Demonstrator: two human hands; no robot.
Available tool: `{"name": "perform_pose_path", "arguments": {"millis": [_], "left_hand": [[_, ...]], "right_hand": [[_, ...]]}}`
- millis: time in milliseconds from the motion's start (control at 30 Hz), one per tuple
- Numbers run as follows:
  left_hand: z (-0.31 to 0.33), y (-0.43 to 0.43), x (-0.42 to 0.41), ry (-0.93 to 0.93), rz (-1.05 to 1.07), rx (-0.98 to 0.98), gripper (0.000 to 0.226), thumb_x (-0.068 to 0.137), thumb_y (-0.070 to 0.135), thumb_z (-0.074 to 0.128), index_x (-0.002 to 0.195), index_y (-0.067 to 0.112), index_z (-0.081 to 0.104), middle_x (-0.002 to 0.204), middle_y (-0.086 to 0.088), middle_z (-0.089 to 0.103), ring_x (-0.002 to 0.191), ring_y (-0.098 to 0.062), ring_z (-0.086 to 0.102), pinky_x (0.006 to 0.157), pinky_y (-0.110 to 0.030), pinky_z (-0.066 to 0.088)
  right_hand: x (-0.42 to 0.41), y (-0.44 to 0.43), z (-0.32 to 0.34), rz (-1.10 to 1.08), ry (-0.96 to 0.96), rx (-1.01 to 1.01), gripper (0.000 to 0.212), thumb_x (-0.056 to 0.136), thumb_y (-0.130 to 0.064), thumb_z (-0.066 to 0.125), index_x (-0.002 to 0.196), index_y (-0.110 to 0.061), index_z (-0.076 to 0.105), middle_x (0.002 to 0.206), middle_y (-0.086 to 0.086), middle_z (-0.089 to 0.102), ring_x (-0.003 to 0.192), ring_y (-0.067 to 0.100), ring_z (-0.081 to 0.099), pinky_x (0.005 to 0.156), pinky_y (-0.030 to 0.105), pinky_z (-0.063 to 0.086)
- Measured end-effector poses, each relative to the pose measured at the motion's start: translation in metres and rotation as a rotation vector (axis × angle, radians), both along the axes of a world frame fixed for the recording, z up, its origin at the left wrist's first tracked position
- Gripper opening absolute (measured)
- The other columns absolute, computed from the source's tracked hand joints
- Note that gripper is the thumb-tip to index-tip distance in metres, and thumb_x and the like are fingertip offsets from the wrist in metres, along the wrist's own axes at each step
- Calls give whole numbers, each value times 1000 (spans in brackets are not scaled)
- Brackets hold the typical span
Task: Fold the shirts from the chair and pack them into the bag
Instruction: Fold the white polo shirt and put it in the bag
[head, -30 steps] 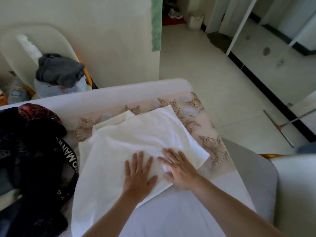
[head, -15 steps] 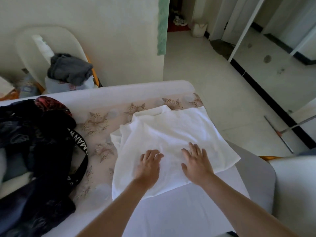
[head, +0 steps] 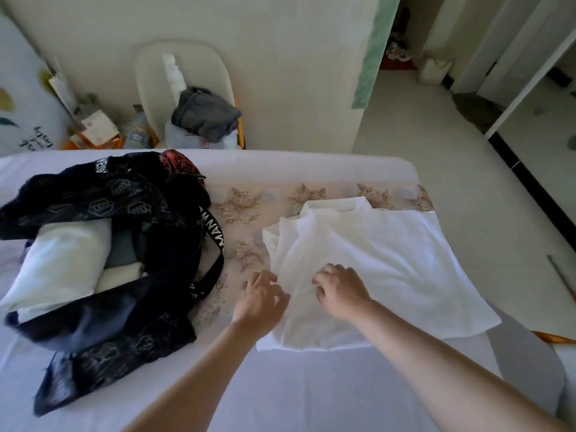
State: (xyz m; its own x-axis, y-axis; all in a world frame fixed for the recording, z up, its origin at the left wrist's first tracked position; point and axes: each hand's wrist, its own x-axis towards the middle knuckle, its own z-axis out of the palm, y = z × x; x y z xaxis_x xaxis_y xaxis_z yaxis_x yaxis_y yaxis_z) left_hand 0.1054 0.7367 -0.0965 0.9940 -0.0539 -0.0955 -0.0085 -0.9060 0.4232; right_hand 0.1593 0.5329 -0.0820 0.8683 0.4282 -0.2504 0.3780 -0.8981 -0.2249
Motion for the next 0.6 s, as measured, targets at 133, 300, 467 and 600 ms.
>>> {"name": "perform_pose_path", "arguments": {"millis": [133,300,467,600], "left_hand": [[7,2,55,-33,120,-80,20,97,28,50,108,15,61,114,-3,54,108,-27,52,87,-38,45],[15,-5,130,159,284,-100,36,100,34,45,131,18,49,129,-5,57,110,-30,59,84,-41,52],[7,-9,171,301,391,86,34,91,44,55,108,16,63,99,-1,65,85,-22,64,67,-30,53],[8,3,187,165,562,-111,18,98,27,40,106,19,54,87,-1,63,76,-25,59,65,-33,48]], "right_hand": [[57,14,16,-28,-43,120,32,99,-19,46,128,-19,59,134,0,51,110,27,59,84,36,47],[113,30,15,-40,-22,202,44,101,-20,44,145,-20,45,152,-3,41,123,26,56,91,37,48],[146,35,-3,17,-34,80,50,101,-22,44,150,-23,35,140,5,46,109,34,61,77,39,50],[165,35,-10,-73,-86,257,29,97,-14,49,122,-17,63,120,7,56,103,33,61,79,39,47]]}}
